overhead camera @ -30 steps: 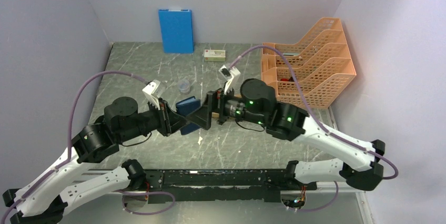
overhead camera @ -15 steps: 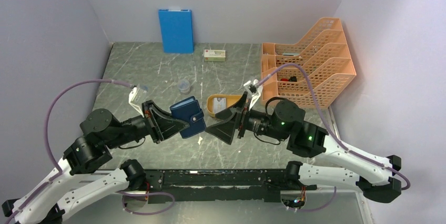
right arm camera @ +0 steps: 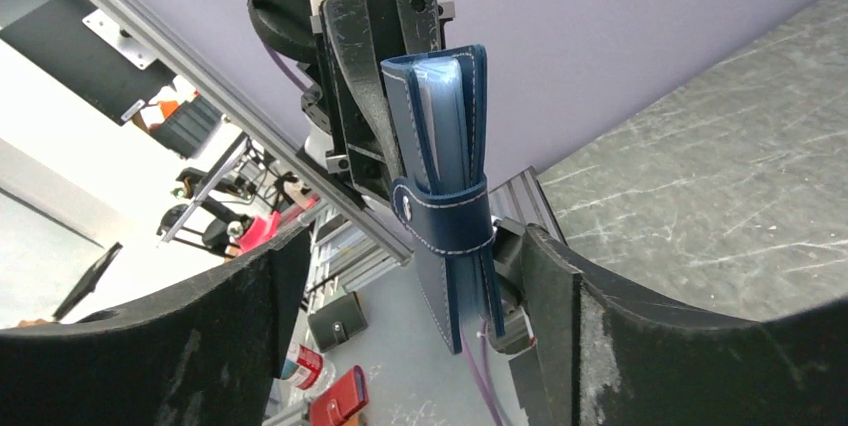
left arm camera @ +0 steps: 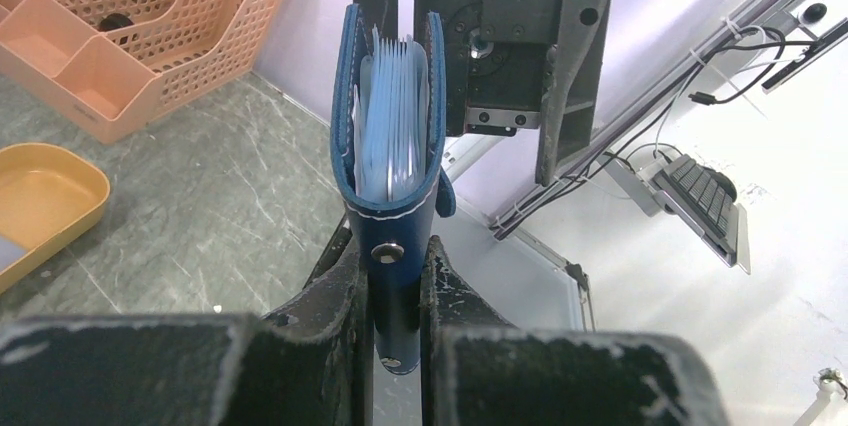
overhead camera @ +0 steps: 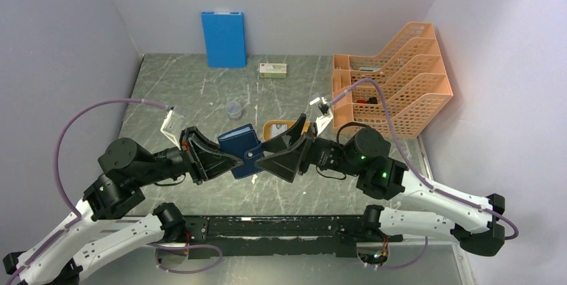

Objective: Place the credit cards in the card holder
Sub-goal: Close the card holder at the center of the board.

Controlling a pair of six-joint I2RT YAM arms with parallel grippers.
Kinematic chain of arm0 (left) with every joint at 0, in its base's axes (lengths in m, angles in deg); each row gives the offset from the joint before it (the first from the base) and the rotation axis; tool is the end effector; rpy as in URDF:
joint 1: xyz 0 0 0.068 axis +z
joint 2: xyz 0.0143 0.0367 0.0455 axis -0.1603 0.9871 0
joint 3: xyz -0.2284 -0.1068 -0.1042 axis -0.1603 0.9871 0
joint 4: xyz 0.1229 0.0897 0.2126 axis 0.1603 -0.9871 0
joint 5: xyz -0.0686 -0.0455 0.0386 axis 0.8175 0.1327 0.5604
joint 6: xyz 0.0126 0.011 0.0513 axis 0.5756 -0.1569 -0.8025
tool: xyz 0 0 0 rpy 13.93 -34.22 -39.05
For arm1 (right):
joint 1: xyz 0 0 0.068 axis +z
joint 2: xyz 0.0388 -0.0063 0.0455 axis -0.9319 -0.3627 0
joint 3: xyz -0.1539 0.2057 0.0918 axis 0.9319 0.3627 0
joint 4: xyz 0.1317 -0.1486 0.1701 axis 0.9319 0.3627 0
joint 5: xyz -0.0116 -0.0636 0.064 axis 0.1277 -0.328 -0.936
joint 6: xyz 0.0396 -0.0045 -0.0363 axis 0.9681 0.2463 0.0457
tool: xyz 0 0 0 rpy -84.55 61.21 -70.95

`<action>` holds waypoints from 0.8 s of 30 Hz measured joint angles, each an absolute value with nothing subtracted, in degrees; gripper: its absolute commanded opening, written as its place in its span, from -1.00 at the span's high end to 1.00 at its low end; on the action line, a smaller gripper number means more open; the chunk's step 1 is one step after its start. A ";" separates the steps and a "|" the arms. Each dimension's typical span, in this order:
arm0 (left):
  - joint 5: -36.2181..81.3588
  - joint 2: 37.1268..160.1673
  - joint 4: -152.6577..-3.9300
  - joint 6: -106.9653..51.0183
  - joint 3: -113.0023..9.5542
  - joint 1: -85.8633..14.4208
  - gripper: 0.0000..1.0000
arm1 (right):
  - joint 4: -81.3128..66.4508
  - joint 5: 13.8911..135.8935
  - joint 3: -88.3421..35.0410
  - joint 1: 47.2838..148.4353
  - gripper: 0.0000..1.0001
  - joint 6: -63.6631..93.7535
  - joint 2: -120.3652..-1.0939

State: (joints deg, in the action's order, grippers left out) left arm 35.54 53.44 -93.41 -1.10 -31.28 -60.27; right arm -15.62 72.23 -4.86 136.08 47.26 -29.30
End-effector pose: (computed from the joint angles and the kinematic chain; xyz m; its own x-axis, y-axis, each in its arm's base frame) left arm 0.0552 -0.0887 0.4078 -0.5180 -0.2814 -0.8078 0.8018 0.1692 -0.5731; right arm 0.0695 0.1831 0.4148 -0.5531 0.2833 -0.7835 -0.8072 0.0502 0.5881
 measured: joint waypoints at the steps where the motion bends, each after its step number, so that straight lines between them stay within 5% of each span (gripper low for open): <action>1: 35.63 53.52 -93.39 -1.07 -31.28 -60.27 0.90 | -16.06 72.34 -4.86 136.08 -0.49 47.54 -29.60; 18: 36.09 53.76 -93.65 -1.16 -31.24 -59.94 0.91 | -16.65 73.32 -6.19 136.54 0.24 50.43 -35.79; 20: 35.98 53.74 -93.63 -1.14 -31.24 -59.90 0.90 | -16.17 73.58 -6.61 136.63 0.18 50.47 -35.96; 24: 35.61 53.61 -93.63 -1.23 -31.24 -59.79 0.91 | -14.86 73.85 -7.70 136.59 -0.33 50.34 -36.51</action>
